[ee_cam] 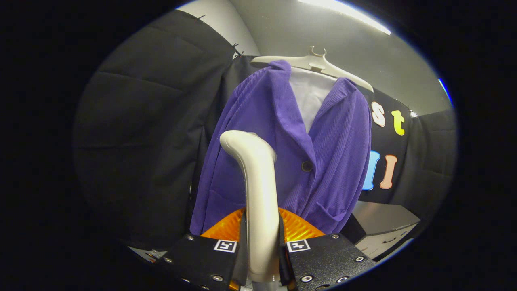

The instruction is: Iron the clothes twice with a garment steamer, once on the left side and once on the right side.

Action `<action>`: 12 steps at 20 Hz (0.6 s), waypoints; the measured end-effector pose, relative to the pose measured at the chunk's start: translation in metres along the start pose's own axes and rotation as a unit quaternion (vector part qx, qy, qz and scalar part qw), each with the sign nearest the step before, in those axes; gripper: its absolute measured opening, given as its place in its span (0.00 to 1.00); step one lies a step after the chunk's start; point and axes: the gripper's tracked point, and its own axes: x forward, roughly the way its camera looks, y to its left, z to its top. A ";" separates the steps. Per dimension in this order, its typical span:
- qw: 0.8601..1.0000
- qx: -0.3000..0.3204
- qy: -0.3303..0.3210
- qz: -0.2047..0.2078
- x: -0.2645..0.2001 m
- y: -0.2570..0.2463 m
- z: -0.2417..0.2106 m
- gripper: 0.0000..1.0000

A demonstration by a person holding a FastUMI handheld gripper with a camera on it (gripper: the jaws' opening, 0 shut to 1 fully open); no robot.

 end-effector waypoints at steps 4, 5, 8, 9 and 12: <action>0.999 -0.010 0.031 0.012 -0.001 0.010 -0.038 0.30; 0.999 -0.014 0.034 0.013 -0.004 0.011 -0.045 0.30; 0.998 -0.023 0.055 0.022 -0.007 0.017 -0.075 0.30; 0.997 -0.027 0.062 0.026 -0.010 0.020 -0.084 0.30; 0.994 -0.028 0.092 0.043 -0.014 0.028 -0.116 0.30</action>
